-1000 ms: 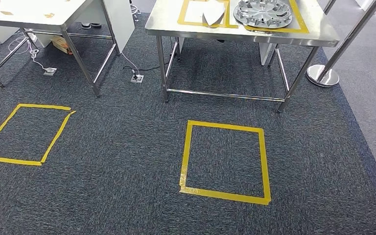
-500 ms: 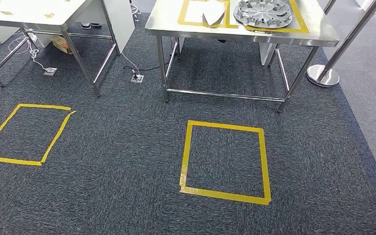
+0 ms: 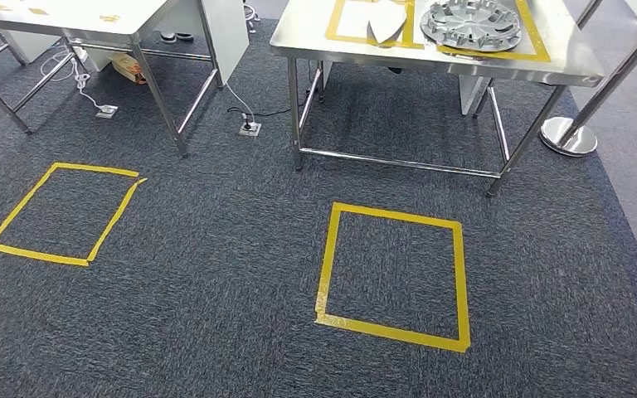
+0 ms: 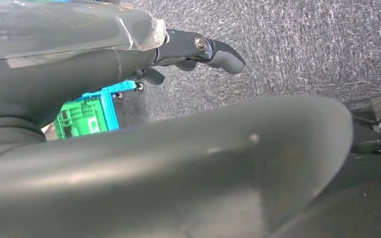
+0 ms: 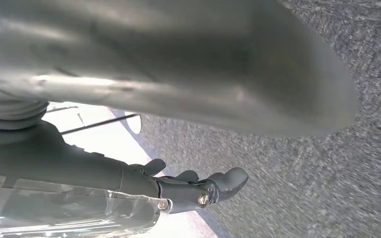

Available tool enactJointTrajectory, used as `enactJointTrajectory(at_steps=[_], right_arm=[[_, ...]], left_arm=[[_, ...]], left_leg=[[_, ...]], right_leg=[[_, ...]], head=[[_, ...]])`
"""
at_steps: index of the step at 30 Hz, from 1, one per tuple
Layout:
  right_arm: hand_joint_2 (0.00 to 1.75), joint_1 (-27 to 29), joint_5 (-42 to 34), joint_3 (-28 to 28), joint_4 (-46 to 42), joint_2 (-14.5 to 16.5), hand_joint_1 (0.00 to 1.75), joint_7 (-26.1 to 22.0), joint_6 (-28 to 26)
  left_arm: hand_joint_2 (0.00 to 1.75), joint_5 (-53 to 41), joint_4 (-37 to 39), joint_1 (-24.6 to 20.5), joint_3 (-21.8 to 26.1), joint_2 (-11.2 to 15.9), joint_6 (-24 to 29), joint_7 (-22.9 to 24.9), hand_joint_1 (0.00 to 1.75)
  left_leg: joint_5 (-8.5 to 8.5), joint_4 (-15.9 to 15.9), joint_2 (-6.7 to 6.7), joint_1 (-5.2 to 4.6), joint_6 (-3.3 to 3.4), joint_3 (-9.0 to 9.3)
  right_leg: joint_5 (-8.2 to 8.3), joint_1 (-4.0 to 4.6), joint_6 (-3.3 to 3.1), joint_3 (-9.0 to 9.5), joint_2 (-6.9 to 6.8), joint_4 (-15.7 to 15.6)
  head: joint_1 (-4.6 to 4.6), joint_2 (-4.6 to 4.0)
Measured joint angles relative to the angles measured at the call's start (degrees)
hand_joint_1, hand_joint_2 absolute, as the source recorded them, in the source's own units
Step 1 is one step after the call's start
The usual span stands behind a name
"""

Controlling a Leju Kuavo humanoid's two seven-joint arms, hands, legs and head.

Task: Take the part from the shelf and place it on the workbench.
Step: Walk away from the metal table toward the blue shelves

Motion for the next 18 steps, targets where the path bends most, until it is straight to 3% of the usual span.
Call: enactJointTrajectory(at_steps=[2,4,6,8,10,12,13,14,15,16,18], right_arm=[[0.0,0.0,-0.2,0.0,0.0,-0.1,0.0,0.1,0.0],[0.0,-0.1,-0.3,0.0,0.0,0.0,0.0,0.1,0.0],[0.0,-0.1,-0.2,0.0,0.0,0.0,0.0,0.1,0.0],[0.0,-0.2,-0.1,0.0,0.0,0.0,0.0,0.1,0.0],[0.0,-0.2,0.1,0.0,0.0,0.0,0.0,0.1,0.0],[0.0,-0.1,0.3,0.0,0.0,0.0,0.0,0.1,0.0],[0.0,0.0,0.4,0.1,0.0,0.0,0.0,0.0,0.0],[0.0,0.0,0.5,0.1,0.0,0.0,0.0,0.0,0.0],[0.0,0.0,0.7,0.1,0.0,0.0,0.0,0.0,0.0],[0.0,-0.1,0.8,0.2,0.0,0.0,0.0,-0.1,0.0],[0.0,-0.2,1.0,0.3,0.0,0.1,0.0,-0.2,0.1]], left_arm=[[0.0,-0.3,0.0,-0.1,0.0,-0.1,-0.1,-0.1,0.0],[0.0,-0.4,0.0,-0.2,0.0,-0.1,-0.1,-0.1,0.0],[0.0,-0.5,0.0,-0.2,0.0,-0.1,-0.2,-0.1,0.0],[0.0,-0.4,0.2,-0.1,-0.1,-0.1,-0.2,0.1,0.0],[0.0,-0.3,0.2,-0.1,-0.1,-0.1,-0.2,0.2,0.0],[0.0,0.0,0.2,-0.2,-0.1,-0.1,-0.2,0.3,0.0],[0.0,0.1,0.2,-0.2,-0.1,-0.2,-0.1,0.3,0.0],[0.0,0.3,0.3,-0.1,-0.1,-0.2,-0.1,0.4,0.0],[0.0,0.4,0.3,0.0,0.0,-0.2,-0.1,0.4,0.0],[0.0,0.5,0.3,0.0,0.0,-0.2,0.0,0.4,0.0],[0.0,0.6,0.3,-0.2,0.0,-0.2,0.0,0.4,0.0]], left_leg=[[-0.11,0.5,-1.11,0.05,-0.49,-0.2],[-0.22,1.1,-2.03,0.06,-1.22,-0.67],[-0.03,1.2,-2.88,0.2,-1.97,-1.16],[-0.58,2.0,-2.13,0.35,-2.6,-1.77],[-3.7,6.9,0.3,0.44,-3.12,-4.07],[-7.55,14.8,1.73,0.6,-3.53,-7.72],[-8.36,17.3,1.9,0.68,-3.64,-8.82],[-8.05,17.7,1.98,0.75,-3.66,-8.78],[-6.75,15.7,2.22,0.8,-3.63,-7.49],[-4.84,11.5,2.99,0.81,-3.52,-5.03],[-2.41,3.4,5.68,0.53,-3.15,-0.53]], right_leg=[[2.54,-0.03,-0.27,5.0,1.72,-8.7],[3.05,0.14,-0.57,7.09,3.04,-12.7],[3.15,0.38,-1.24,6.84,2.39,-12.6],[3.43,0.33,-2.09,6.62,1.29,-12.5],[3.69,0.25,-2.68,6.36,0.06,-12.6],[3.76,0.34,-2.85,6.04,-1.39,-12.6],[3.77,0.37,-2.87,5.93,-2.14,-12.6],[3.78,0.39,-2.86,5.87,-2.87,-12.6],[3.79,0.39,-2.85,5.88,-3.53,-12.6],[3.77,0.4,-2.8,5.99,-4.2,-12.6],[3.72,0.58,-2.41,6.29,-5.32,-12.6]], head=[[0.09,0.0],[0.12,0.0],[-0.03,0.0],[-0.32,0.0],[-0.95,0.0],[-1.51,0.0],[-1.61,0.0],[-1.69,0.0],[-1.8,0.0],[-1.92,0.0],[-2.09,0.0]])
